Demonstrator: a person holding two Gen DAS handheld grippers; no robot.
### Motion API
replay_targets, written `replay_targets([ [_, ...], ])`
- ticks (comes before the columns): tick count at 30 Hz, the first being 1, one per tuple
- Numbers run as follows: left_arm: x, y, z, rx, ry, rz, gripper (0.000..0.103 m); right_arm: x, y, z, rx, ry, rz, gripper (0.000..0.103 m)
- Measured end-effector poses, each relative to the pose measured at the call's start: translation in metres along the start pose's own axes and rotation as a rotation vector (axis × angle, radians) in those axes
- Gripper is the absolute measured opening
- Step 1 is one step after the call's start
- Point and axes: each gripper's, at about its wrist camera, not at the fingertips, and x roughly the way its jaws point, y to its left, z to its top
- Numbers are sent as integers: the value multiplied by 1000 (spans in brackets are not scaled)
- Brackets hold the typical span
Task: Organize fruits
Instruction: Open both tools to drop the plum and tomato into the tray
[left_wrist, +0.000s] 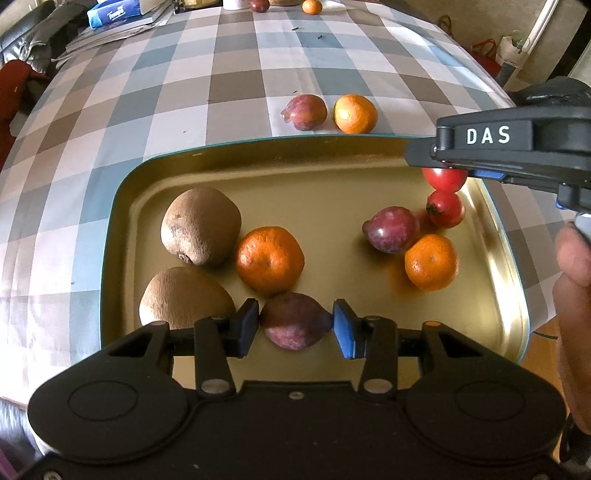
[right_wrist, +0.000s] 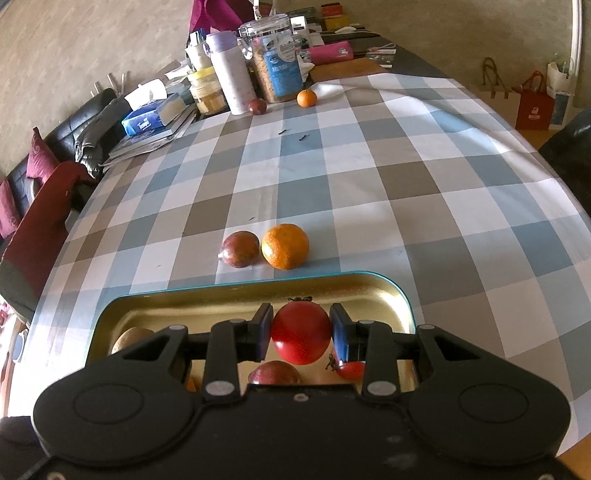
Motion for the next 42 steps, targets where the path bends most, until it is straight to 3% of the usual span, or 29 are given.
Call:
replay_targets([
  [16,-16,0,2,30,-90,-27,54,-8,4,3,-39,-31,17,36],
  [22,-29,10,2,-1,-170,-23,55,-10,1,5,-30,-36,5,36],
  [27,-38,18,4,-28,-239,30,61,-10,-4,3,-14,-32,-9,36],
  [42,-34,25,17,-10,-328,230,61,-15,-10,-1,5,-70,-38,36],
])
